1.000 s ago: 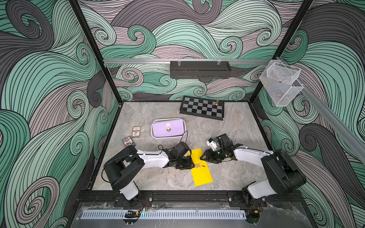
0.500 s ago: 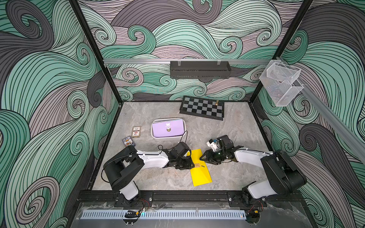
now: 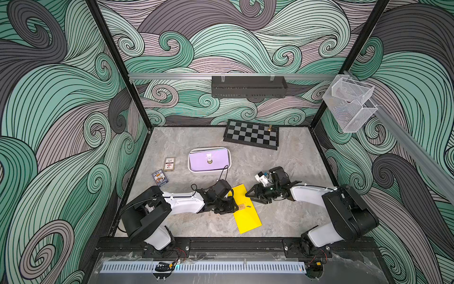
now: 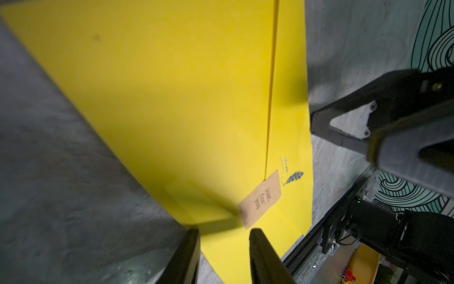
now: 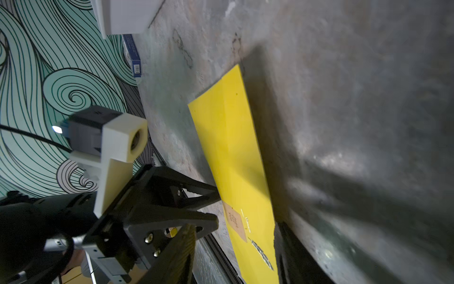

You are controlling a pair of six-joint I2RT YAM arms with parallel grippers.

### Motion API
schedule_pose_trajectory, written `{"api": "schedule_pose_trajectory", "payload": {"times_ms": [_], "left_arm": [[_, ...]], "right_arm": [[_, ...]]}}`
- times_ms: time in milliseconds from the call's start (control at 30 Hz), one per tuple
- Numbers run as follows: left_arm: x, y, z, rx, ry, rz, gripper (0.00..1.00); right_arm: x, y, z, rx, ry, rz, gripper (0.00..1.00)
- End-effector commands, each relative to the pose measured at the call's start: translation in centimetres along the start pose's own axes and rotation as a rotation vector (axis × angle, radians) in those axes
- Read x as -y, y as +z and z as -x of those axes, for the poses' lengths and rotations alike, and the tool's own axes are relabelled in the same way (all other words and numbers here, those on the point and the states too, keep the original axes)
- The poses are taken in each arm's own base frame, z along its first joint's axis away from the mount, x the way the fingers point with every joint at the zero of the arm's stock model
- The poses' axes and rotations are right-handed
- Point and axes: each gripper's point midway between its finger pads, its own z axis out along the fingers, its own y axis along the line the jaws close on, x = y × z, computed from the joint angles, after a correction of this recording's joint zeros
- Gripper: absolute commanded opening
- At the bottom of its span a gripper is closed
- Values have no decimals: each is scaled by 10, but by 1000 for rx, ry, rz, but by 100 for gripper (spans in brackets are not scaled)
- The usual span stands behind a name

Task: Put the sealed envelopes into the storage box
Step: Adjust the envelope at the center of the board.

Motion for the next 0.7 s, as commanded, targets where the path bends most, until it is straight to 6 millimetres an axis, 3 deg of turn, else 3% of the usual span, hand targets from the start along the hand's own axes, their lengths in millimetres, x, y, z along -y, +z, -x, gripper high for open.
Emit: {"api": "schedule_pose_trajectory", "payload": {"times_ms": [0,167,267,367,467,667], "left_arm": [[-23,-2,-14,-17,-72,49,39],[-5,5,-19,-45,-82,-59,42],[14,17,-19,-84,-73,-110,41],[34,31,-19,-117,-24,-117,41],[48,43,-15,-135,11,-106,42],[85,54,-5,-172,71,-147,42]], "right_arm": [[-31,4,15,-37,-47,79,55],[-52,1,40,-40,-110,59,54],[-54,-16,49,28,-136,-18,53],[-39,-40,46,120,-119,-138,53],[-17,-59,23,158,-88,-200,53],[41,-107,5,319,34,-328,55]]}}
